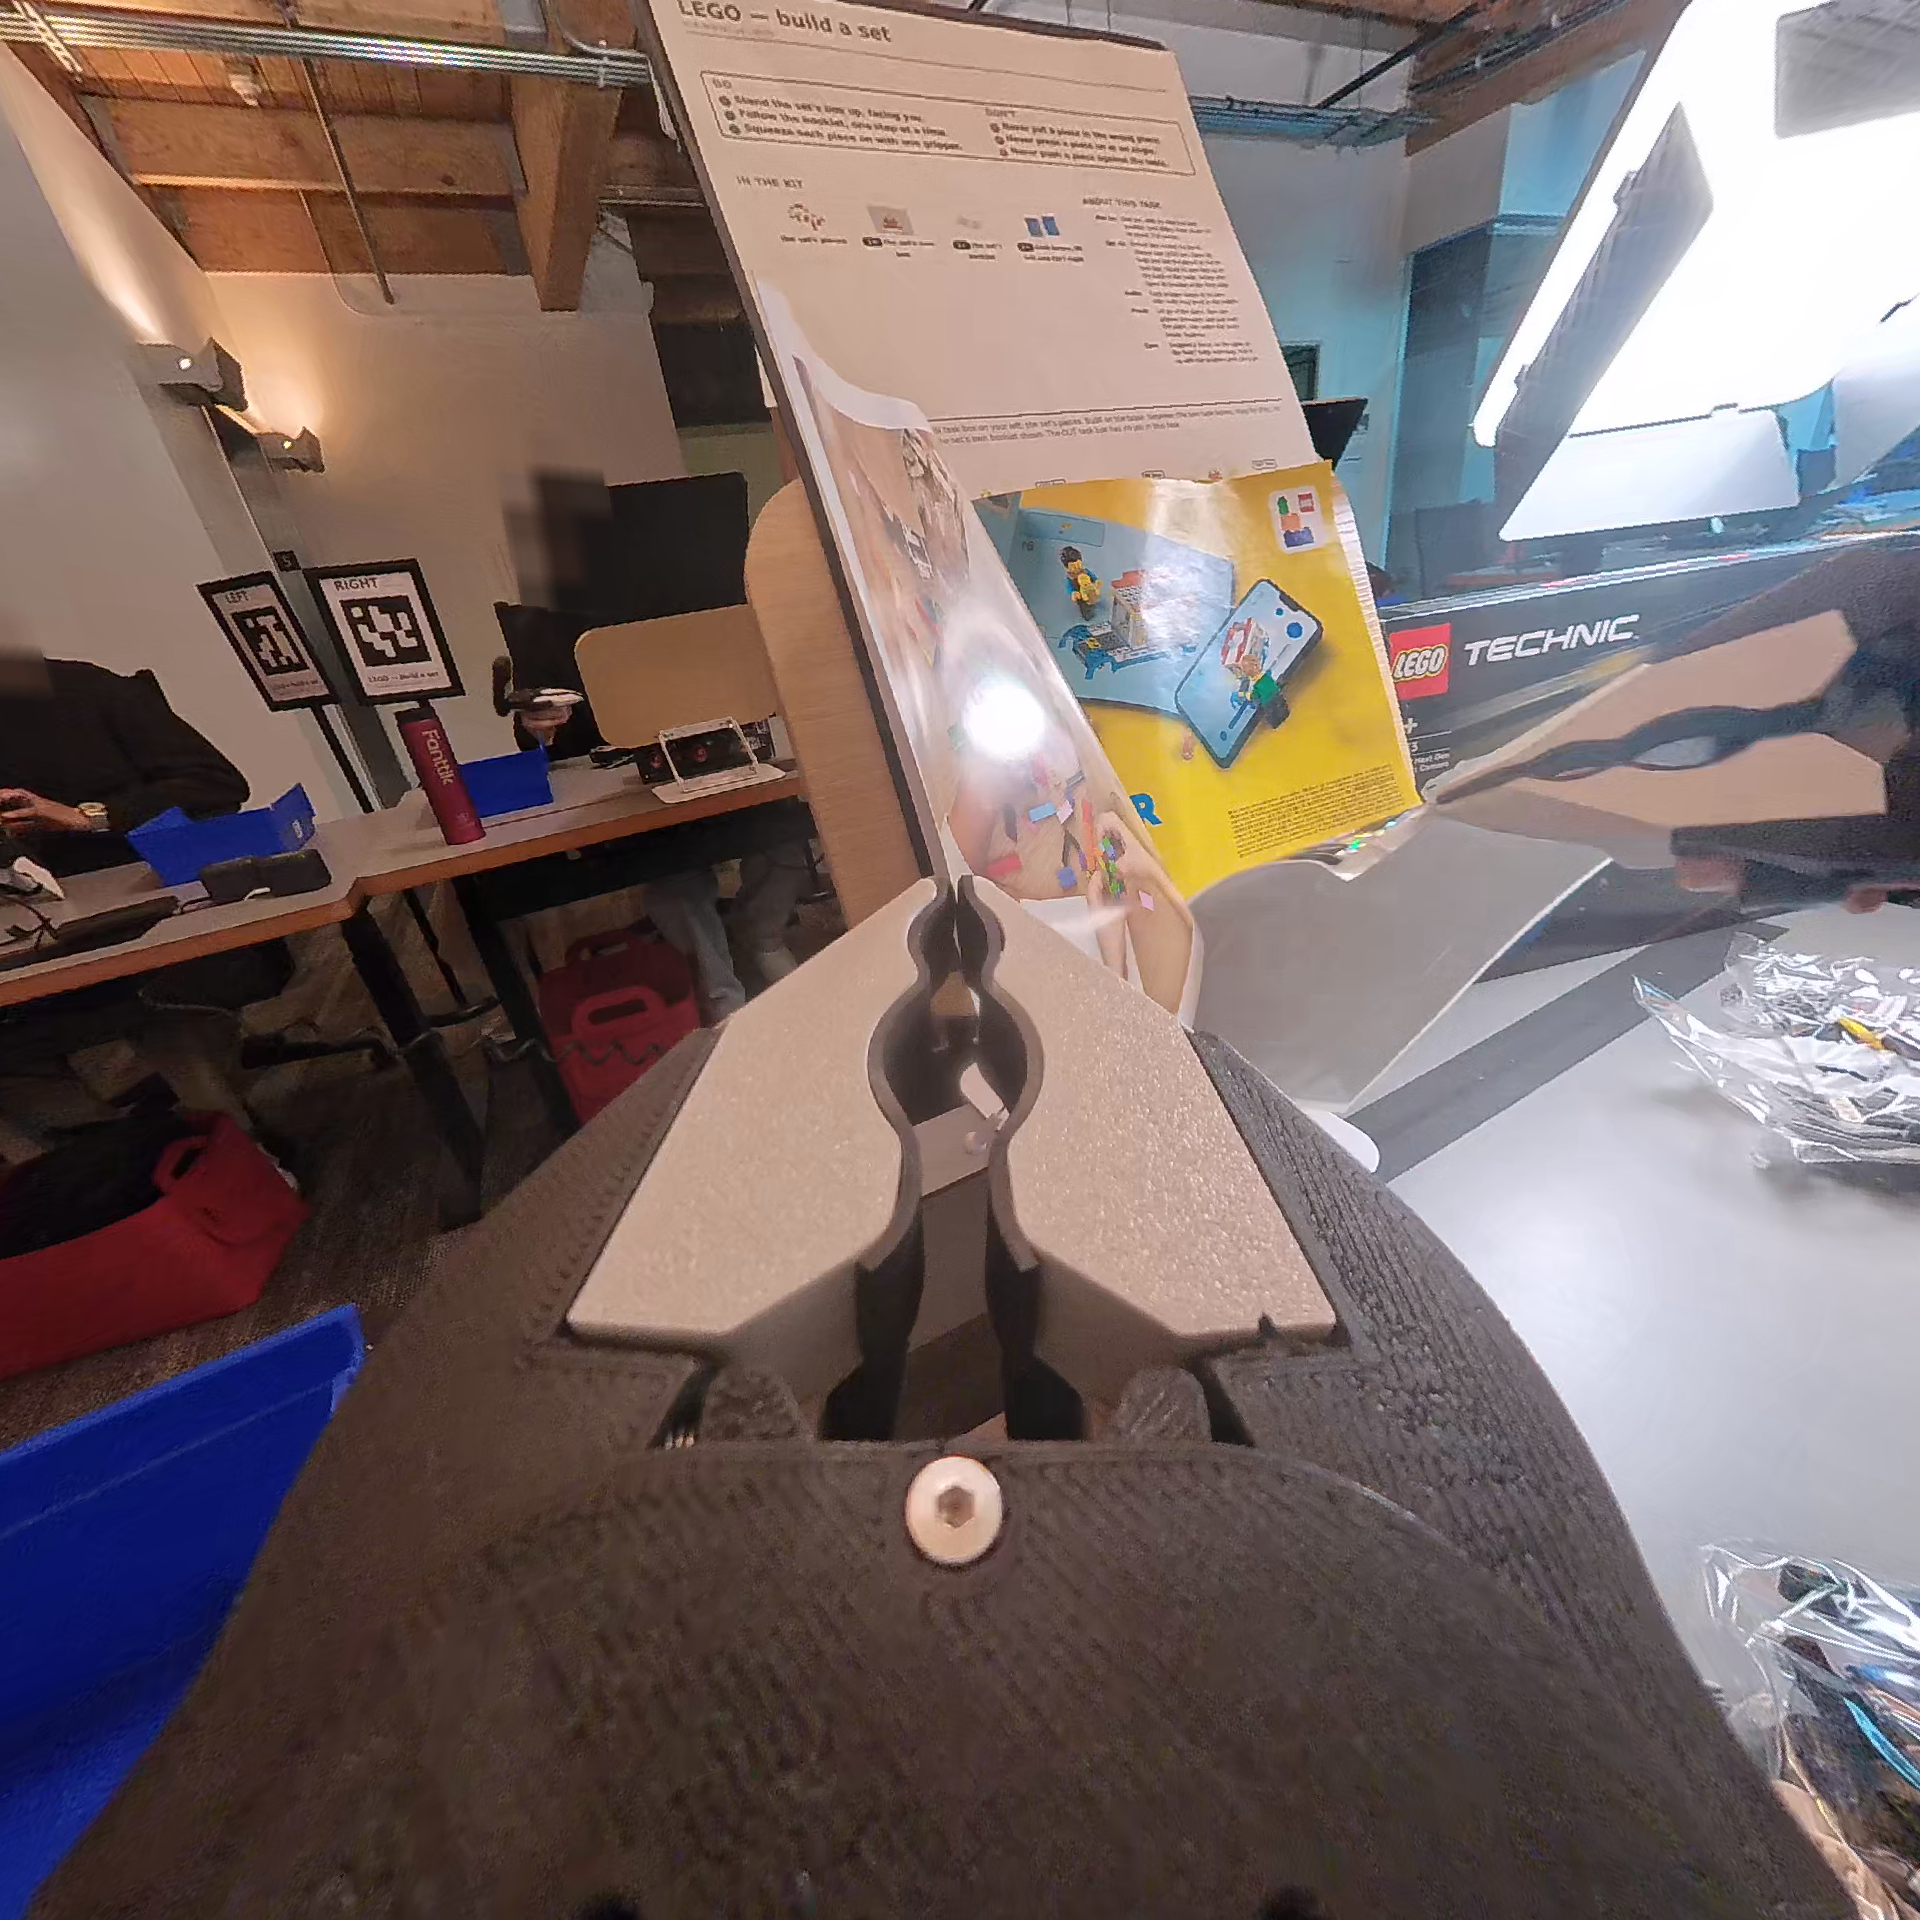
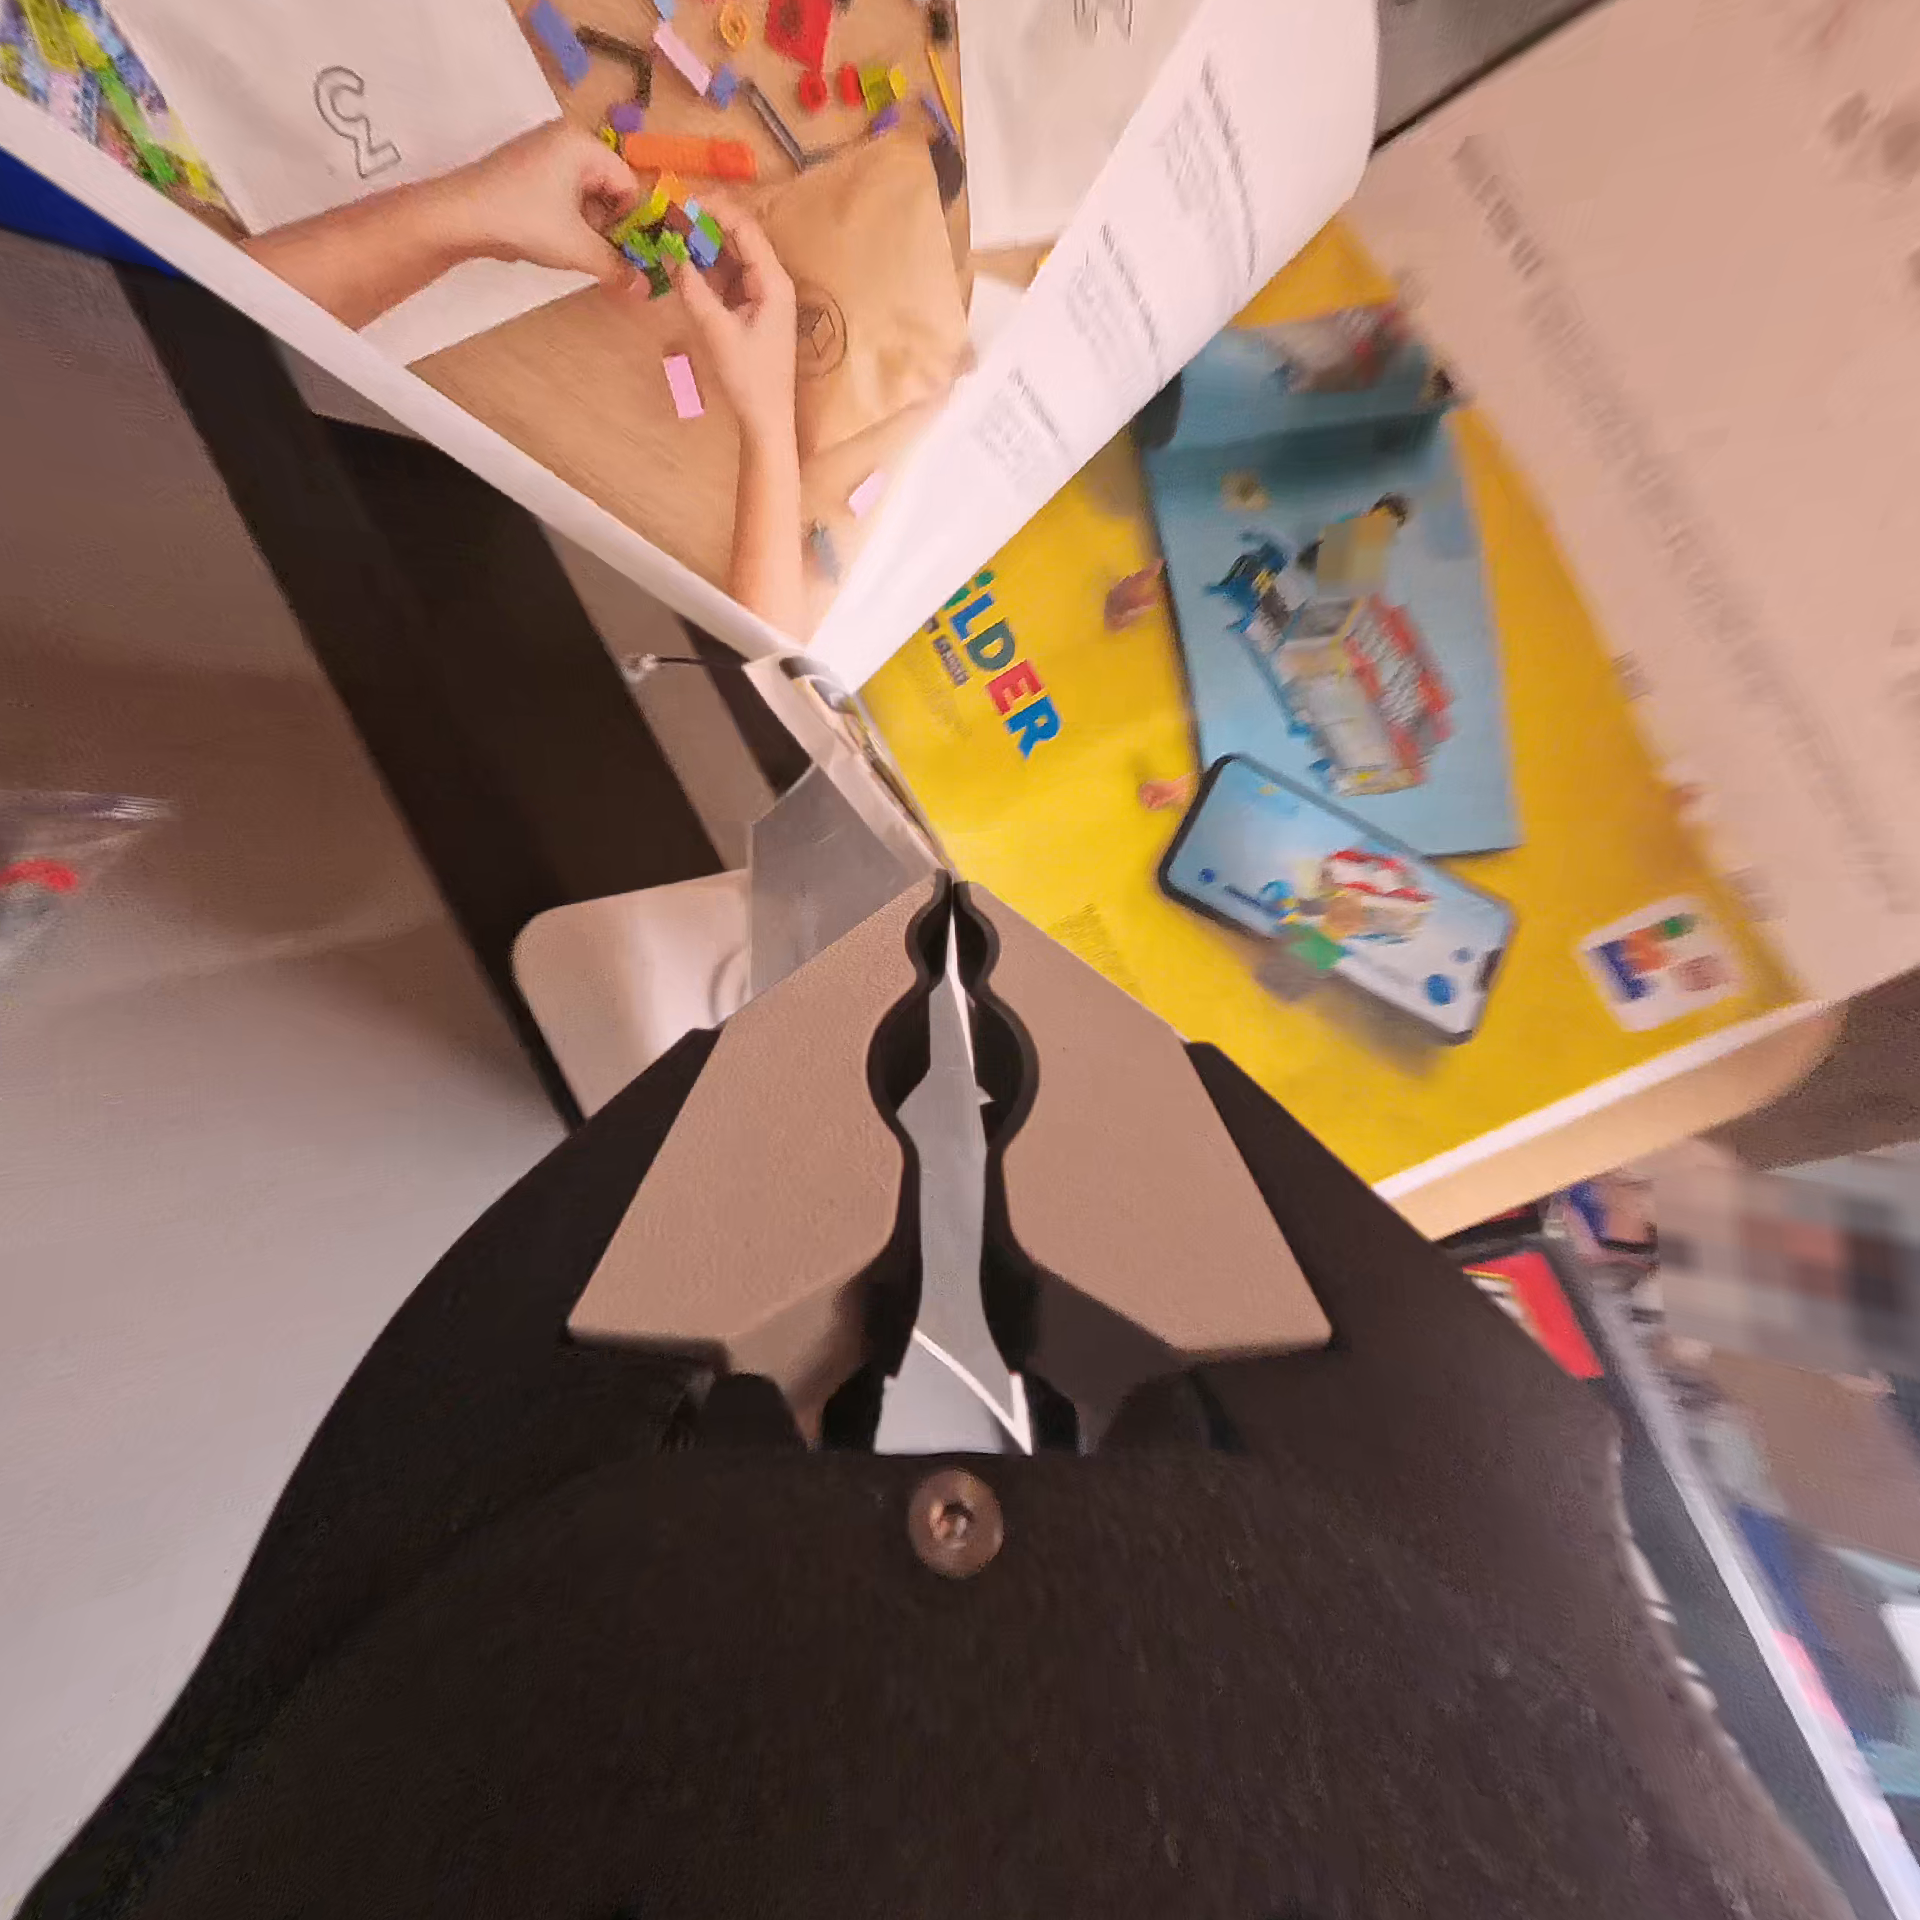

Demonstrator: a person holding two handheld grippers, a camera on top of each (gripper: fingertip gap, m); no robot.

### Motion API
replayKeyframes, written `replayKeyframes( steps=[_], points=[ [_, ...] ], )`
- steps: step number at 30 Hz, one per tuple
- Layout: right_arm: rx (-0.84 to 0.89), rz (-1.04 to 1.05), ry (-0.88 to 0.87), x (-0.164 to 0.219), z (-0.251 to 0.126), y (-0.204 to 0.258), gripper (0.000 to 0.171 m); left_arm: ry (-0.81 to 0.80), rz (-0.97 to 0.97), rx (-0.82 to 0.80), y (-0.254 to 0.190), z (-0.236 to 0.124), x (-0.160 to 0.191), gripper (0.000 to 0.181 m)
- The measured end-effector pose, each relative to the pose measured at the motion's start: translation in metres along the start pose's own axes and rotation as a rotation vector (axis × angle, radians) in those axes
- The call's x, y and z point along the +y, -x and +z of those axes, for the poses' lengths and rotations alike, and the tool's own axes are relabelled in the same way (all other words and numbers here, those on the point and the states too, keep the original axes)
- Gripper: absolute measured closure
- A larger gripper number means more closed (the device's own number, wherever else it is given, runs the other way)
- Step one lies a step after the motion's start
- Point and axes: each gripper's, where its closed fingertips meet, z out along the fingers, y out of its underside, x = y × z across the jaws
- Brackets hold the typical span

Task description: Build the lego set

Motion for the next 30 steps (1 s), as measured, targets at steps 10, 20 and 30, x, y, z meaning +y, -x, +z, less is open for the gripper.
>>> replayKeyframes(
  steps=[10, 20, 30],
  points=[
    [-0.133, -0.315, 0.103, 0.103, 0.053, 0.140, 0.171, -0.004, 0.015, 0.004, -0.003, -0.001, -0.003, 0.181],
    [-0.247, -0.566, -0.079, 0.083, 0.071, 0.179, 0.171, 0.012, 0.014, 0.002, 0.000, 0.002, 0.004, 0.181],
    [-0.308, -0.489, 0.019, 0.111, 0.079, 0.168, 0.151, 0.011, 0.013, 0.007, -0.001, 0.002, 0.004, 0.181]
  ],
)
